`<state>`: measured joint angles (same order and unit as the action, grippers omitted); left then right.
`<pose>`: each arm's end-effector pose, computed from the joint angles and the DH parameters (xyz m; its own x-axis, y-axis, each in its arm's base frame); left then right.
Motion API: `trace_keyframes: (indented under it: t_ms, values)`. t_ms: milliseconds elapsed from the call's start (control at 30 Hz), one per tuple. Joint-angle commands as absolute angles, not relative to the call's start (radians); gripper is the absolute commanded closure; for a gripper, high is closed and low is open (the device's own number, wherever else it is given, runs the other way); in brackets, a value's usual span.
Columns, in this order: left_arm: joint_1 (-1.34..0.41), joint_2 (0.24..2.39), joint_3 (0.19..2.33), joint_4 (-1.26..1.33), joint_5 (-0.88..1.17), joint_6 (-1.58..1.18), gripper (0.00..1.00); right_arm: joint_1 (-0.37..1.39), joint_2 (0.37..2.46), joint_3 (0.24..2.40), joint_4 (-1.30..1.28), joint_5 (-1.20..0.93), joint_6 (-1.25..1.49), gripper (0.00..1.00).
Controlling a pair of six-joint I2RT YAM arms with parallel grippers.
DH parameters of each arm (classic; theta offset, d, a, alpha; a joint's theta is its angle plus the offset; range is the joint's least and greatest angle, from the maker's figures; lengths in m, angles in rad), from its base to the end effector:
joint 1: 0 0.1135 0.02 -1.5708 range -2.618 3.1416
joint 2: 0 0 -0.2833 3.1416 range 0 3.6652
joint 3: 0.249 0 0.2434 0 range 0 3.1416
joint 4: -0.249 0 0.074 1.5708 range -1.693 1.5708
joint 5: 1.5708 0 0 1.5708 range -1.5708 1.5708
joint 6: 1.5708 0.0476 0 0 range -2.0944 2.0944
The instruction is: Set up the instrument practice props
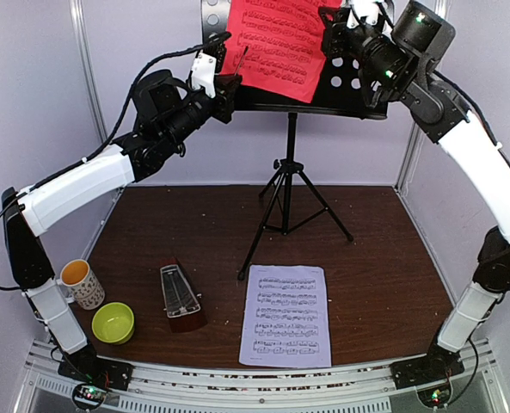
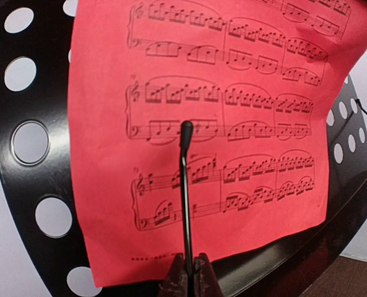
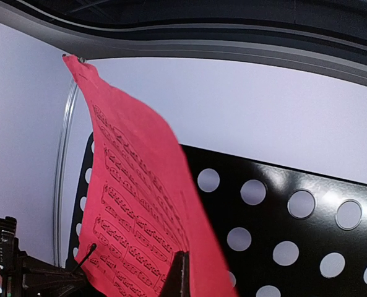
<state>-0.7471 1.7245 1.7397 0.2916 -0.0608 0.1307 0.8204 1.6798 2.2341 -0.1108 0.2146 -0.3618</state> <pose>0.3058 -0.2793 0.4937 0.3025 -0.1029 -0.9476 0.6015 0.7918 0.1061 0.2315 0.2335 0.6220 0.4802 0.0079 -0.8771 -0.4421 0.8658 -0.2342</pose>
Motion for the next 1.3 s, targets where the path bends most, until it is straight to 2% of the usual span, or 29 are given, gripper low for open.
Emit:
trace_keyframes:
  t_ms: [0, 533, 633, 1000, 1167, 1267]
  values:
    - [-0.757, 1.694, 1.728, 0.368, 0.0, 0.144, 1.0, 0.835, 1.705, 2.264, -0.089, 0.151, -0.428, 1.0]
    - [-0.757, 1.687, 1.701, 0.374, 0.015, 0.141, 1.0, 0.864, 1.78, 2.289, -0.07, 0.114, -0.611, 0.98]
    - [-0.756, 1.687, 1.701, 0.377, 0.014, 0.142, 1.0, 0.866, 1.785, 2.286, -0.06, 0.118, -0.609, 0.79]
    - [-0.757, 1.683, 1.697, 0.378, 0.003, 0.142, 0.99, 0.874, 1.778, 2.278, -0.024, 0.133, -0.598, 0.55]
    - [-0.757, 1.675, 1.695, 0.373, -0.006, 0.136, 0.83, 0.876, 1.773, 2.276, -0.011, 0.145, -0.593, 0.41]
    - [-0.757, 1.668, 1.695, 0.372, -0.008, 0.135, 0.69, 0.877, 1.769, 2.276, -0.001, 0.149, -0.589, 0.31]
